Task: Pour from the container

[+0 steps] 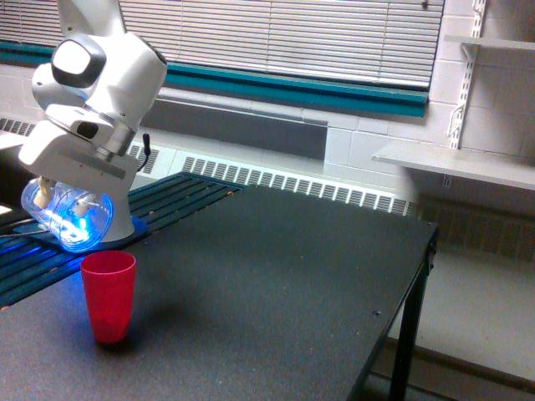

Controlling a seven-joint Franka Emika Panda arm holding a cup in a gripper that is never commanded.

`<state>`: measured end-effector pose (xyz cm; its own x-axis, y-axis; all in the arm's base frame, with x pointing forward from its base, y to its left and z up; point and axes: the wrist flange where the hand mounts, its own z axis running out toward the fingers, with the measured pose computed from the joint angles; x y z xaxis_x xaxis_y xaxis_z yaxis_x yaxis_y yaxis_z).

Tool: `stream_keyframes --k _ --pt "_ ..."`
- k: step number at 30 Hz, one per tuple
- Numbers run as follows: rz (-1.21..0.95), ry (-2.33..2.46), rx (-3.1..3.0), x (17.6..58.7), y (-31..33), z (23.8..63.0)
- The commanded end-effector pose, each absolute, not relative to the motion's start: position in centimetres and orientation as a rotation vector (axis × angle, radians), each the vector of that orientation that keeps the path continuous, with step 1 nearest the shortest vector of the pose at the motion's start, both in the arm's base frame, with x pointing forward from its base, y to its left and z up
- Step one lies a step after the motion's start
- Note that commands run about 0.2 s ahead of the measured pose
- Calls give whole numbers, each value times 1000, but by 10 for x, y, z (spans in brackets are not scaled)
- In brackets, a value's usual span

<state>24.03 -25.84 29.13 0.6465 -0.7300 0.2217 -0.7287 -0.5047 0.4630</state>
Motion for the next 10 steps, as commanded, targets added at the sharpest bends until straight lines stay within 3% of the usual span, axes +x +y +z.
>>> stream_keyframes --k 1,10 --pt "43 -1157 2356 246 -260 302" --pt "92 -1168 2357 250 -260 310"
